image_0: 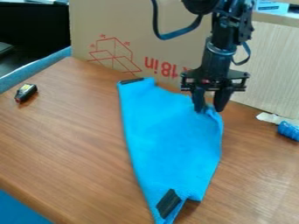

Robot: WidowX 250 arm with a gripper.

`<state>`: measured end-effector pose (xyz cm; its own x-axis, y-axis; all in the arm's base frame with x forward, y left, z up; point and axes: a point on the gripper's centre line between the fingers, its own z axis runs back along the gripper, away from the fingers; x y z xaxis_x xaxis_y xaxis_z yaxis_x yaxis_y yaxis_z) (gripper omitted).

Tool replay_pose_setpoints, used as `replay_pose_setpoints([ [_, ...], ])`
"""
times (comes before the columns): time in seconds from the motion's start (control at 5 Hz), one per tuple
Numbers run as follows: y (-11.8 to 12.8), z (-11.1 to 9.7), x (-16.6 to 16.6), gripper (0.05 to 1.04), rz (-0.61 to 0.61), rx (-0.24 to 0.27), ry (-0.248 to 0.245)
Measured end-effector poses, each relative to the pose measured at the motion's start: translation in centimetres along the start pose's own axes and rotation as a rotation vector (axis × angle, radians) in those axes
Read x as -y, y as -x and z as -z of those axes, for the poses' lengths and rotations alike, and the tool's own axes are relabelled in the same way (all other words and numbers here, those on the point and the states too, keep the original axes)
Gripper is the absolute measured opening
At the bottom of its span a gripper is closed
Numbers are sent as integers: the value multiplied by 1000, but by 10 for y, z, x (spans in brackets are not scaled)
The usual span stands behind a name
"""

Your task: Unfold the cloth from top right to botttom left

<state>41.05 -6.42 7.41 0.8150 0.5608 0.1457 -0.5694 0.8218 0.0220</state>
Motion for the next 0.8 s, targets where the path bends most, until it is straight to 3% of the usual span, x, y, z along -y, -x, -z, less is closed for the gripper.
replay_pose_setpoints([
  [0.2,4,1,-1,215,20,-25,-2],
  [0.4,5,-7,-4,79,24,-43,13],
  [0.8,1,-50,-26,51,22,-23,112],
])
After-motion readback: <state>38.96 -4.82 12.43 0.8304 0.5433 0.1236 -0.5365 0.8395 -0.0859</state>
